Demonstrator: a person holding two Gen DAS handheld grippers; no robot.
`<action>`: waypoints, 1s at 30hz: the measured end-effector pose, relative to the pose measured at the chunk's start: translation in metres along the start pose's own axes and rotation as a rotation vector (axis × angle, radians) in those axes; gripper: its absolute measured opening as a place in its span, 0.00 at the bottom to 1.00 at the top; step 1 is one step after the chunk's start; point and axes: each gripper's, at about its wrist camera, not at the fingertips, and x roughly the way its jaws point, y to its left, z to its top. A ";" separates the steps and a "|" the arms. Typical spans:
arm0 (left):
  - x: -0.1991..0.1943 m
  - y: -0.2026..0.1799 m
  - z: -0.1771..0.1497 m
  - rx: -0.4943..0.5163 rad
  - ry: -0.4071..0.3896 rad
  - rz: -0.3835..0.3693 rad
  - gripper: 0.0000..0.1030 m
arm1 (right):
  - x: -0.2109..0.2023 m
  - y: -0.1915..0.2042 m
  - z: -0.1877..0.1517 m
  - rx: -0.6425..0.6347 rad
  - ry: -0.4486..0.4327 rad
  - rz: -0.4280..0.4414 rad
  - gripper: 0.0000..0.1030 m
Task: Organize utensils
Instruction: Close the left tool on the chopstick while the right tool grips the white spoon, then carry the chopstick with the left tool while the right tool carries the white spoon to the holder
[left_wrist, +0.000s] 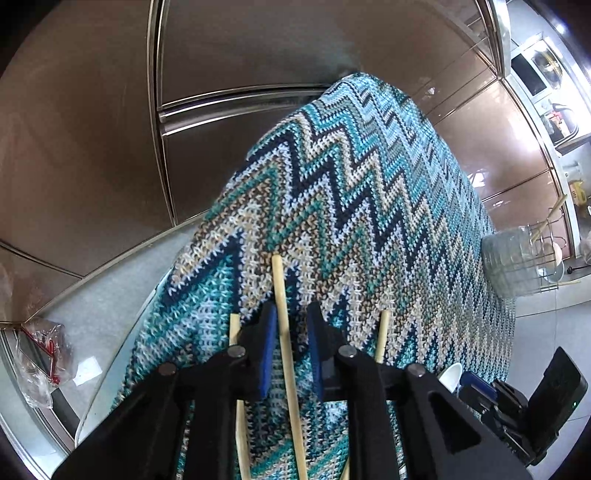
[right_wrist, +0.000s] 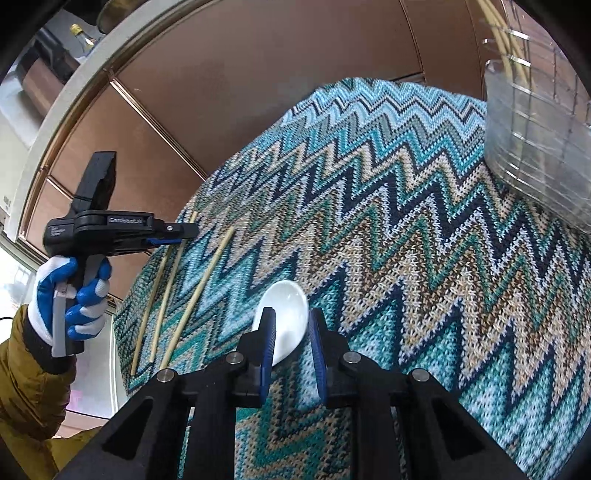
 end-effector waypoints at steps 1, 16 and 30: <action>0.001 0.000 0.000 0.001 0.001 0.002 0.13 | 0.003 -0.001 0.002 0.003 0.006 0.010 0.17; 0.002 -0.004 -0.002 -0.025 -0.017 0.040 0.04 | 0.028 -0.005 0.010 -0.034 0.095 0.057 0.08; -0.069 -0.010 -0.033 0.025 -0.236 -0.092 0.04 | -0.052 0.043 -0.018 -0.111 -0.084 -0.098 0.06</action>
